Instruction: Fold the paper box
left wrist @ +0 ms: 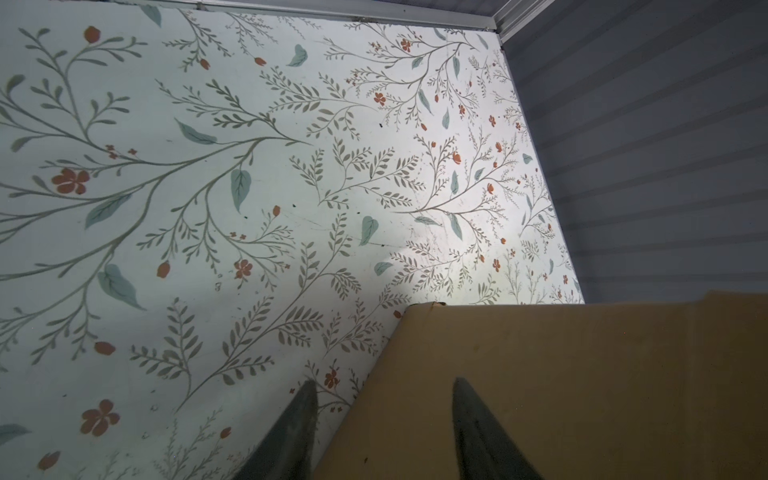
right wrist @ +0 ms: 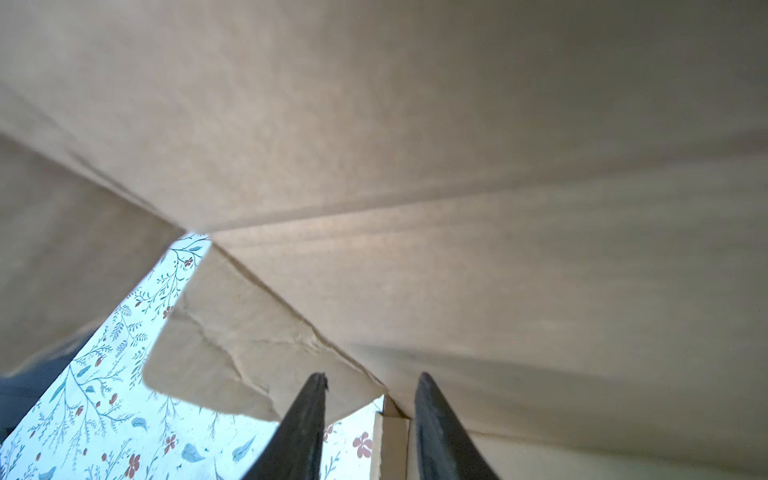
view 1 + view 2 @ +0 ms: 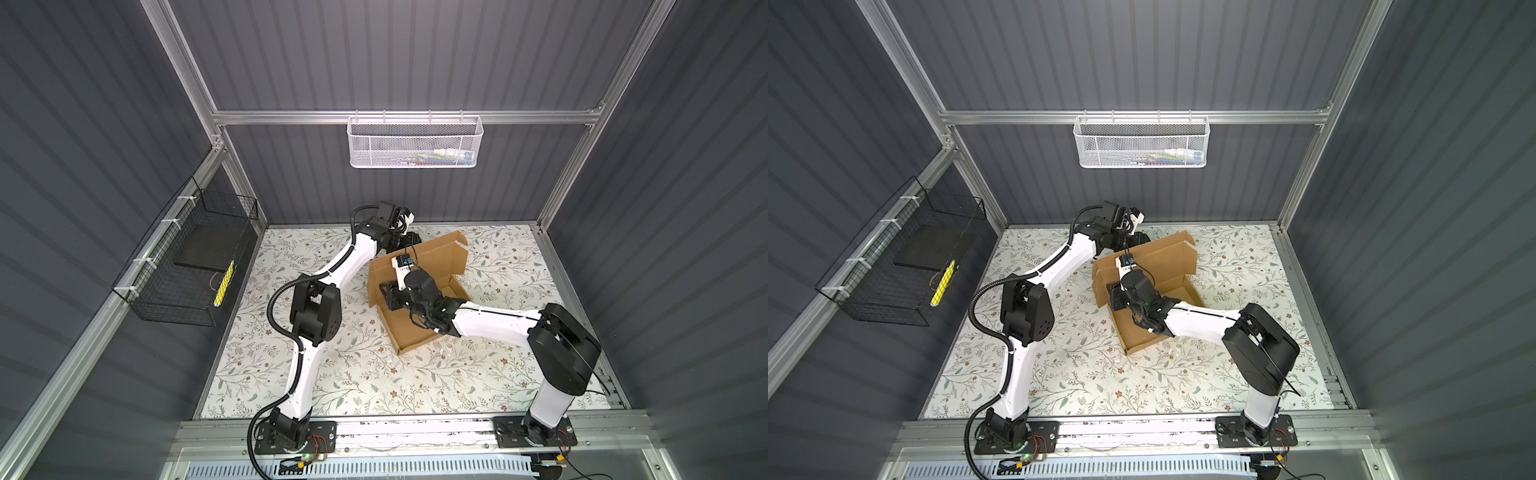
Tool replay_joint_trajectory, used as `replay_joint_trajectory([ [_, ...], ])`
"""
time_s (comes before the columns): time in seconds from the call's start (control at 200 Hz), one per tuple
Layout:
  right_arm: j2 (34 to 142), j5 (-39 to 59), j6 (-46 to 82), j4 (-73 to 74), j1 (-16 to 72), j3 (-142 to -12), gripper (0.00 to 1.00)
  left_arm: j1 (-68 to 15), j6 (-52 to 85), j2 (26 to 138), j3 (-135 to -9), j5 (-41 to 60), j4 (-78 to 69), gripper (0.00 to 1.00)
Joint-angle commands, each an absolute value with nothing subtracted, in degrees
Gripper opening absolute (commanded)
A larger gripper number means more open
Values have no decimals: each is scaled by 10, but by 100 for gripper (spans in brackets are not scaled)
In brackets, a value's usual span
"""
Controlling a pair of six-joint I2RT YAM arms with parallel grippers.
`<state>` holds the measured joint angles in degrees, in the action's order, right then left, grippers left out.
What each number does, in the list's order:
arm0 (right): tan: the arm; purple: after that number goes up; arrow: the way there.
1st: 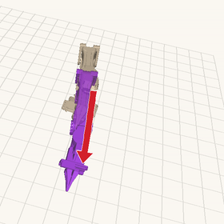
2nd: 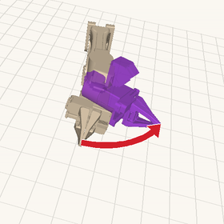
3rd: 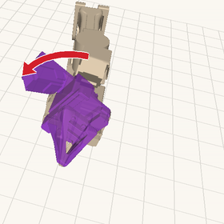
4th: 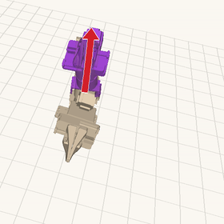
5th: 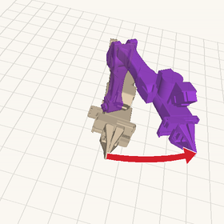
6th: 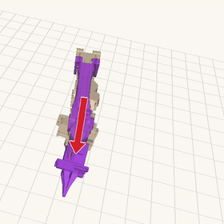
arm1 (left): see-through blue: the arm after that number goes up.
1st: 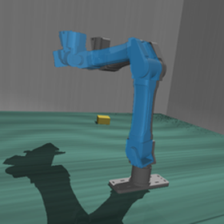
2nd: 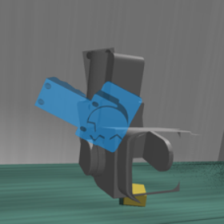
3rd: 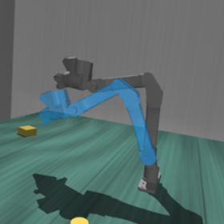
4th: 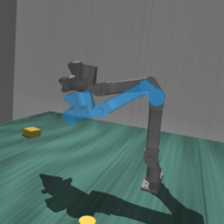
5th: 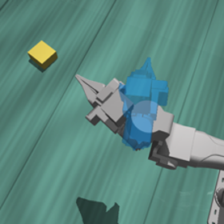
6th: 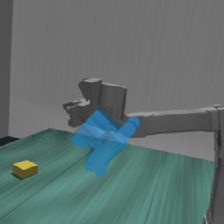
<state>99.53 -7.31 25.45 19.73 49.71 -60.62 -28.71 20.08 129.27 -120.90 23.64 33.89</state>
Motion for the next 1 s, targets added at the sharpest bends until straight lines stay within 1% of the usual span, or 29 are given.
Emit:
replay_joint_trajectory([
  [0.0, 958, -94, 251, 186, 500, -574, 38, -276, 182, 1244, -1196, 216, 347, 54],
  [0.38, 892, -131, 268, 146, 500, -493, 39, -250, 177, 1211, -1167, 203, 327, 56],
  [0.996, 895, -139, 288, 131, 496, -462, 39, -208, 180, 1175, -1147, 212, 307, 57],
])
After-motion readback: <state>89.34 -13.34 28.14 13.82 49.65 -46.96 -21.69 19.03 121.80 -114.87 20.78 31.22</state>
